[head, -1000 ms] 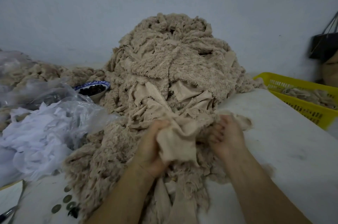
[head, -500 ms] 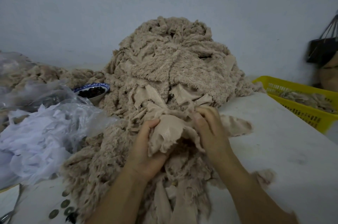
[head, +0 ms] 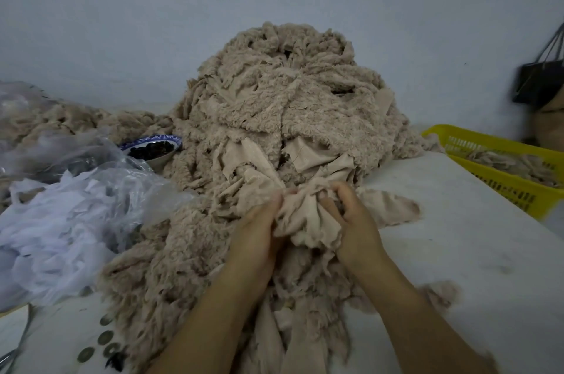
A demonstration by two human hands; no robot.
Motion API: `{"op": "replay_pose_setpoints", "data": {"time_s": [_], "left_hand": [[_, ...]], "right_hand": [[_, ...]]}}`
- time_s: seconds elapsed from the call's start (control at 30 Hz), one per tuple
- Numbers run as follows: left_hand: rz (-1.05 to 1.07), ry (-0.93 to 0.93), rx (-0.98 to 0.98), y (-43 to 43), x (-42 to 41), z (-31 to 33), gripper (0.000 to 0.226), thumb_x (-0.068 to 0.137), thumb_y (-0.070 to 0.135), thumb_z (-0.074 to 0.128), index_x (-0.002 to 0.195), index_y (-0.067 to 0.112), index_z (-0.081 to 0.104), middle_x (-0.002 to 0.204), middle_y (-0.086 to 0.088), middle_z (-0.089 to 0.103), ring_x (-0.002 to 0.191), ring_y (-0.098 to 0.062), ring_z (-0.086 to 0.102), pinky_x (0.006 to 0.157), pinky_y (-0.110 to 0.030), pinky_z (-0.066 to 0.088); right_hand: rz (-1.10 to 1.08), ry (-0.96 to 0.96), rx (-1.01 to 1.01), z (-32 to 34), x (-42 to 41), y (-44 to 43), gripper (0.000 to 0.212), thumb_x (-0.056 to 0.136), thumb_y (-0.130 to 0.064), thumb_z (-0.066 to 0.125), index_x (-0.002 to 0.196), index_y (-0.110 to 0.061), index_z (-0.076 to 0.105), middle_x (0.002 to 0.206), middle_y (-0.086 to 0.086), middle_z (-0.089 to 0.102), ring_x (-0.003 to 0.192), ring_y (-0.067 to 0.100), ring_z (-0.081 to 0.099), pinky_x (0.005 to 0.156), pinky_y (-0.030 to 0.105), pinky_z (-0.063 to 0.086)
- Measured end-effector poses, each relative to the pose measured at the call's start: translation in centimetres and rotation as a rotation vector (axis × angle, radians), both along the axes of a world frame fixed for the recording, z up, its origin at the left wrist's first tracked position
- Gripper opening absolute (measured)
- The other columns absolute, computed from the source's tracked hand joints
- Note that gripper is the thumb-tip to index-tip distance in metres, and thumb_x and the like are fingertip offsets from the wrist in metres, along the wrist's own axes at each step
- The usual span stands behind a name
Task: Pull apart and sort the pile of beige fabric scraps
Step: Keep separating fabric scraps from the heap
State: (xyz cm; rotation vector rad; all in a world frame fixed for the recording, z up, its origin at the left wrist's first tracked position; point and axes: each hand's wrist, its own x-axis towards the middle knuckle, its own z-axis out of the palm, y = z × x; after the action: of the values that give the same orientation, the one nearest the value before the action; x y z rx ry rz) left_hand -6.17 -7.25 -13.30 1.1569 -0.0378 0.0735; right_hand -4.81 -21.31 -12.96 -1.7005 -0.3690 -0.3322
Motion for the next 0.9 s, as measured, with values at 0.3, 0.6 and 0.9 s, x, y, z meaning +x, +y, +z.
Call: {"op": "replay_pose_setpoints", "data": {"time_s": [0.3,0.6,0.9], "left_hand": [[0.093,-0.047,-0.133,1.5,0.7,0.1,0.050,0.092,0.052,0.047,0.089,0.016,0.081,0.085,-0.004,0.076,0.071,-0.011,0.069,0.060,-0.020,0.055],[0.145,-0.162,0.841,0.8,1.2,-2.5,0.030,0.095,0.044,0.060,0.125,0.038,0.059,0.124,0.019,0.057,0.101,0.015,0.054,0.080,-0.006,0.044],[0.074,-0.215,1.078,0.7,1.0,-2.6,0.007,0.093,0.043,0.055,0.090,0.037,0.053,0.095,0.016,0.049,0.085,0.008,0.050,0.069,-0.009,0.038]], "right_hand": [[0.172,0.534,0.478,0.8,1.5,-2.6,0.017,0.104,-0.026,0.046,0.091,-0.024,0.058,0.086,-0.004,0.069,0.070,0.002,0.068,0.067,0.017,0.055],[-0.186,0.255,0.222,-1.1,2.1,-2.5,0.025,0.102,-0.043,0.047,0.105,-0.024,0.064,0.109,-0.002,0.066,0.081,-0.008,0.062,0.069,0.012,0.048],[-0.076,-0.071,-0.409,-2.3,1.3,-0.5,0.005,0.099,-0.027,0.058,0.094,-0.028,0.059,0.093,-0.015,0.054,0.088,-0.004,0.052,0.071,0.010,0.038]]}}
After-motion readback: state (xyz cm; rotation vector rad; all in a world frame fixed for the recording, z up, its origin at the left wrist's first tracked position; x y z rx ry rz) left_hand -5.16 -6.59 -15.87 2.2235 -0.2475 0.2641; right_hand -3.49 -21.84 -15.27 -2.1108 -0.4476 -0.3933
